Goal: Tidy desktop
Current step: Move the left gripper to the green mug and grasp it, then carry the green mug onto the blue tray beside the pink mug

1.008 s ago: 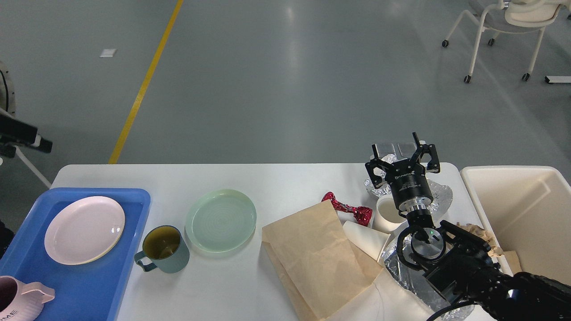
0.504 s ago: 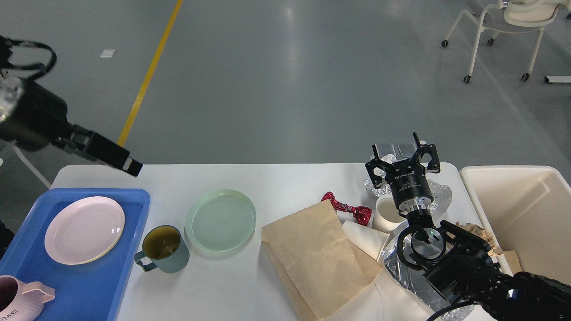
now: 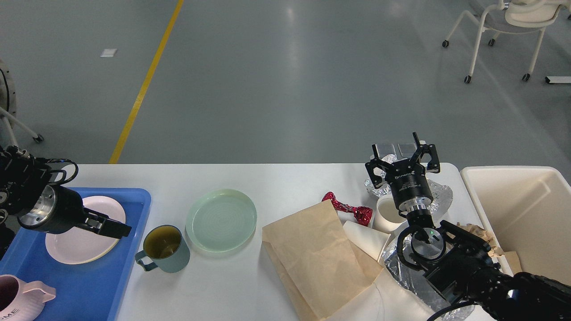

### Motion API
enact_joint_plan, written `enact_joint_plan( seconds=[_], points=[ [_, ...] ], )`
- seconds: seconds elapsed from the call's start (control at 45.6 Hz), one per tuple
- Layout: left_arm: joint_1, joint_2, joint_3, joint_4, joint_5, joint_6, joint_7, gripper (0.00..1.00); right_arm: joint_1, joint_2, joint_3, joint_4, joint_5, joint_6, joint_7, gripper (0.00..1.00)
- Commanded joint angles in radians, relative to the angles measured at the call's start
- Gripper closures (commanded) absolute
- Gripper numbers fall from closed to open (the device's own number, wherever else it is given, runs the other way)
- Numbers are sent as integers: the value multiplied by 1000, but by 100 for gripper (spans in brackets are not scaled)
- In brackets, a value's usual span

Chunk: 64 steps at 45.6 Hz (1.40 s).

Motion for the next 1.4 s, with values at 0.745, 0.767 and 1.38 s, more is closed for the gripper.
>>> enact_joint_plan(
  seconds=[0.745,0.767,1.38],
  points=[
    [315,-287,-138,259,-128,93,123,55,0,0,0,0,0,0,1,0],
    [315,-290,-136,259,-128,93,123,56,0,0,0,0,0,0,-1,0],
    [163,-147,-181,118,-131,-43,85,100,0,0,0,0,0,0,-1,0]
  ],
)
